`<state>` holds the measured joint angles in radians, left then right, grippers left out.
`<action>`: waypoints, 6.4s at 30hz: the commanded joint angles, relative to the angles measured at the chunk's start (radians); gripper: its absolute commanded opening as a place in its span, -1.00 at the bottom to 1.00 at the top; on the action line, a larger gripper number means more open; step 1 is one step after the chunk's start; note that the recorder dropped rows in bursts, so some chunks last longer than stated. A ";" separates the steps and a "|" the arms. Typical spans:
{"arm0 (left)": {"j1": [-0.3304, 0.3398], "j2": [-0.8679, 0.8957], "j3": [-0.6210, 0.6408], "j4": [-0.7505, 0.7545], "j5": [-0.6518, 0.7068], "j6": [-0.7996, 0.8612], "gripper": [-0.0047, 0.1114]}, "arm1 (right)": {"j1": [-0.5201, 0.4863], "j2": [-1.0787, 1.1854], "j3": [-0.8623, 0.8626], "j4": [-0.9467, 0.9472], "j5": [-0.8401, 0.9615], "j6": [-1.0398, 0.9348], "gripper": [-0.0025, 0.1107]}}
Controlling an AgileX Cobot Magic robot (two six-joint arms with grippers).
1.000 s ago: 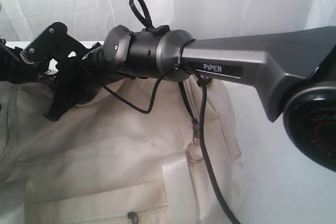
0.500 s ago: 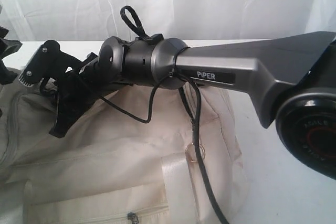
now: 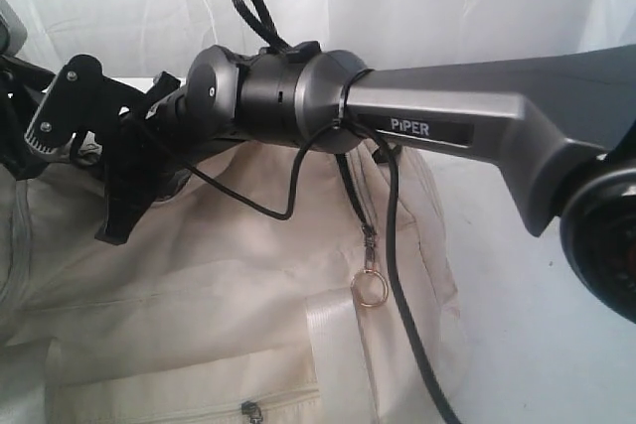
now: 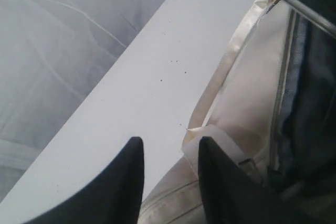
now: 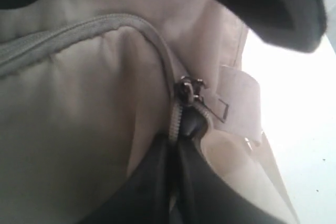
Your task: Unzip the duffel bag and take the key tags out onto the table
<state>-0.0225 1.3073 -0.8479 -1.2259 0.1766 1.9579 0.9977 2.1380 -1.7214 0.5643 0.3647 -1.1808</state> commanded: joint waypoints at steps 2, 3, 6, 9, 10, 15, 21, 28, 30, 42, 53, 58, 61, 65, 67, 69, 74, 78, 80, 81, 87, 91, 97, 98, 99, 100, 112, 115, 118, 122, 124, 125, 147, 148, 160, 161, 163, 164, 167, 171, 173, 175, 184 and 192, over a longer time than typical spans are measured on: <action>0.001 -0.002 -0.001 -0.019 0.042 0.101 -0.30 | 0.000 -0.022 0.007 -0.030 -0.042 -0.027 -0.96; 0.001 -0.002 -0.001 -0.019 0.051 0.095 -0.30 | 0.000 -0.022 0.007 -0.032 -0.058 -0.027 -0.96; 0.001 -0.002 -0.001 -0.019 0.079 0.077 -0.30 | 0.000 -0.022 0.007 -0.032 -0.078 -0.027 -0.96; 0.001 -0.002 -0.001 -0.019 0.088 0.075 -0.30 | 0.000 -0.022 0.007 -0.074 -0.078 -0.027 -0.96; 0.001 -0.002 -0.001 -0.019 0.088 0.075 -0.30 | 0.000 -0.022 0.007 -0.080 -0.076 -0.027 -0.96; 0.001 -0.002 -0.001 0.027 0.079 -0.031 -0.30 | 0.000 -0.022 0.007 -0.092 -0.076 -0.027 -0.96; 0.001 0.009 -0.001 0.246 0.115 -0.327 -0.06 | 0.000 -0.024 0.007 -0.094 -0.076 -0.027 -0.96; 0.001 0.067 -0.001 0.255 0.180 -0.365 -0.13 | 0.000 -0.024 0.007 -0.094 -0.076 -0.023 -0.96; 0.001 0.078 -0.001 0.255 0.180 -0.363 -0.32 | 0.000 -0.024 0.007 -0.094 -0.074 -0.023 -0.96; 0.001 0.076 -0.001 0.272 0.129 -0.336 -0.92 | -0.013 -0.018 0.007 -0.094 -0.074 -0.023 -0.96; 0.001 -0.008 -0.001 0.338 0.116 -0.370 -0.92 | -0.078 -0.005 0.007 -0.094 -0.074 0.064 -0.96; 0.001 -0.018 -0.001 0.447 0.129 -0.453 -0.92 | -0.081 0.004 0.007 -0.094 -0.074 0.064 -0.96; 0.001 -0.023 -0.001 0.520 0.129 -0.531 -0.92 | -0.081 0.014 0.007 -0.095 -0.077 0.064 -0.96; 0.001 -0.038 -0.001 0.606 0.139 -0.599 -0.92 | -0.091 0.018 0.007 -0.095 -0.079 0.071 -0.96; 0.001 -0.044 -0.001 0.623 0.143 -0.602 -0.92 | -0.097 0.018 0.007 -0.095 -0.083 0.095 -0.96; 0.001 -0.046 -0.001 0.623 0.142 -0.602 -0.92 | -0.101 0.018 0.007 -0.095 -0.082 0.114 -0.96; 0.001 -0.040 -0.001 0.601 0.133 -0.602 -0.92 | -0.101 0.018 0.007 -0.095 -0.073 0.114 -0.96; 0.001 -0.038 -0.001 0.490 0.109 -0.588 -0.83 | -0.101 0.016 0.007 -0.095 -0.073 0.114 -0.96; 0.001 -0.038 -0.001 0.425 0.094 -0.560 -0.65 | -0.101 0.016 0.007 -0.095 -0.073 0.114 -0.96; 0.001 -0.038 -0.001 0.395 0.087 -0.537 -0.53 | -0.099 0.016 0.007 -0.094 -0.073 0.114 -0.96; 0.001 -0.038 -0.001 0.244 -0.011 -0.519 -0.06 | -0.097 0.015 0.007 -0.090 -0.071 0.114 -0.96; 0.001 -0.038 -0.003 0.097 -0.048 -0.519 -0.07 | -0.082 -0.002 0.007 -0.090 -0.066 0.112 -0.96; 0.001 -0.038 -0.003 0.007 -0.107 -0.519 -0.11 | -0.032 -0.038 0.007 -0.093 -0.039 0.105 -0.96; 0.001 -0.038 -0.003 0.007 -0.116 -0.519 -0.14 | -0.030 -0.041 0.007 -0.094 -0.022 0.105 -0.96; 0.001 -0.036 -0.003 0.007 -0.130 -0.519 -0.19 | -0.026 -0.043 0.007 -0.094 0.000 0.105 -0.96; 0.001 -0.031 -0.003 0.007 -0.140 -0.519 -0.25 | -0.022 -0.043 0.007 -0.094 0.019 0.105 -0.96; 0.001 0.053 -0.003 0.007 0.004 -0.627 -0.37 | -0.022 -0.062 0.007 -0.146 0.202 0.105 -0.96; 0.001 0.064 -0.003 0.007 0.041 -0.642 -0.37 | -0.022 -0.065 0.007 -0.151 0.224 0.105 -0.96; 0.001 0.065 -0.003 0.009 0.071 -0.644 -0.37 | -0.022 -0.065 0.007 -0.155 0.224 0.101 -0.96; 0.001 0.065 -0.003 0.124 0.122 -0.622 -0.36 | -0.022 -0.065 0.007 -0.155 0.218 0.086 -0.96; 0.001 0.065 -0.003 0.206 0.181 -0.620 -0.36 | -0.022 -0.065 0.007 -0.155 0.218 0.086 -0.96; 0.001 0.065 -0.003 0.257 0.209 -0.620 -0.33 | -0.022 -0.065 0.007 -0.155 0.218 0.086 -0.96; 0.001 0.065 -0.001 0.627 0.315 -0.837 -0.20 | -0.036 -0.018 0.007 0.108 0.137 -0.030 0.18; 0.001 0.065 -0.001 0.632 0.315 -0.838 -0.20 | -0.032 -0.010 0.007 0.108 0.130 -0.051 0.18; 0.001 0.065 -0.001 0.644 0.317 -0.838 -0.20 | -0.021 0.070 0.007 0.109 -0.102 -0.190 0.14; 0.001 0.065 -0.001 0.644 0.315 -0.838 -0.20 | -0.021 0.077 0.007 0.109 -0.101 -0.205 0.14; 0.001 0.065 -0.001 0.644 0.315 -0.838 -0.20 | -0.016 0.085 0.007 0.113 -0.104 -0.214 0.12; 0.001 0.065 -0.001 0.644 0.313 -0.838 -0.20 | -0.013 0.090 0.003 0.113 -0.106 -0.214 0.08; 0.001 0.065 -0.001 0.644 0.313 -0.838 -0.20 | -0.013 0.112 -0.014 0.116 -0.109 -0.212 -0.11; 0.001 0.065 -0.001 0.644 0.313 -0.838 -0.20 | -0.013 0.123 -0.026 0.116 -0.132 -0.209 -0.57; 0.001 0.065 -0.001 0.644 0.304 -0.838 -0.20 | -0.013 0.114 -0.026 0.116 -0.148 -0.206 -0.84; 0.001 0.065 -0.001 0.644 0.294 -0.838 -0.20 | -0.013 0.103 -0.026 0.116 -0.170 -0.202 -0.95; 0.001 0.065 -0.001 0.635 0.258 -0.850 -0.20 | -0.013 0.016 -0.022 0.112 -0.211 -0.202 -0.96; 0.001 0.008 -0.001 0.610 0.181 -0.889 -0.20 | -0.034 -0.028 -0.022 0.112 -0.209 -0.196 -0.96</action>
<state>-0.0248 1.3402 -0.8518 -0.6030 0.3631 1.0850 0.9812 2.1518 -1.7413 0.6732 0.2060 -1.3790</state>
